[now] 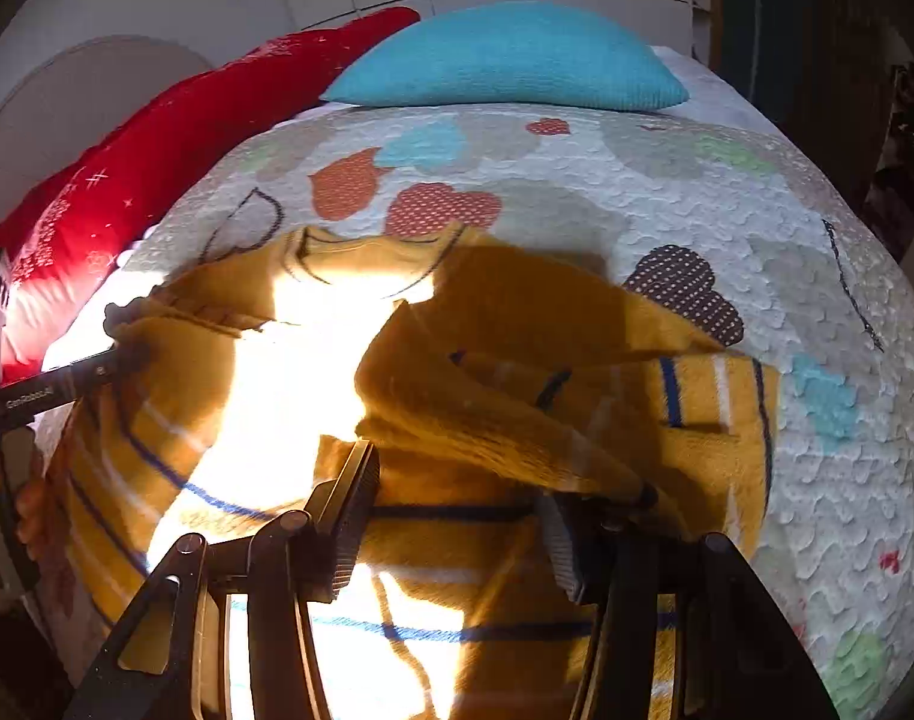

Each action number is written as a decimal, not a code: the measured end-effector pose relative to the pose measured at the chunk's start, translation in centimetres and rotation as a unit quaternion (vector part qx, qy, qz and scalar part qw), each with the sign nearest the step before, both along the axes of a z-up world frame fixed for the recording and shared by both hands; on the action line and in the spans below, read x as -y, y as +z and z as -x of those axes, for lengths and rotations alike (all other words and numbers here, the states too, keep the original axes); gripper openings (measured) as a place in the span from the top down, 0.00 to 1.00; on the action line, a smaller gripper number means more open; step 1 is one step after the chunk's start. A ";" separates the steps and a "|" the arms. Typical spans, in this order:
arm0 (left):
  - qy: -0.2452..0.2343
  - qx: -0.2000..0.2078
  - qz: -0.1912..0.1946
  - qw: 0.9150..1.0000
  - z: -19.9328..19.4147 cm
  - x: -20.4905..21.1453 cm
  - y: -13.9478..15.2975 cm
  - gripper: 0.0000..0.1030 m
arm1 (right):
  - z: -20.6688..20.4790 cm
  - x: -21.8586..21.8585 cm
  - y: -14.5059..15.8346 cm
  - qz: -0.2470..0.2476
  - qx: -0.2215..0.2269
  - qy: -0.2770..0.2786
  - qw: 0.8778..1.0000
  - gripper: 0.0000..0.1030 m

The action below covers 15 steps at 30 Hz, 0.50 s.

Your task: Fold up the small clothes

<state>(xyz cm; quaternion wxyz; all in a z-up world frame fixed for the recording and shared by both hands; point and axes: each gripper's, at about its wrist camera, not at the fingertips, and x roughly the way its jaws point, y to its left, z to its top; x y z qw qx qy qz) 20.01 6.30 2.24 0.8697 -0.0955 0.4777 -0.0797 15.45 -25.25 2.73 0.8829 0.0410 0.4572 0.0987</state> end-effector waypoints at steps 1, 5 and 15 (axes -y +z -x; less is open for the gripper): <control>0.002 -0.004 0.011 1.000 -0.6 -0.5 -0.2 0.32 | -1.0 1.0 -0.3 -0.012 -0.002 -0.015 1.000 0.58; 0.009 -0.007 0.043 0.999 -1.6 -1.7 -0.2 0.32 | -3.1 4.3 -0.3 -0.097 -0.009 -0.058 0.994 0.61; 0.076 0.002 0.044 0.996 1.8 -7.6 3.1 0.32 | 0.3 11.2 3.4 -0.085 0.014 -0.168 0.982 0.47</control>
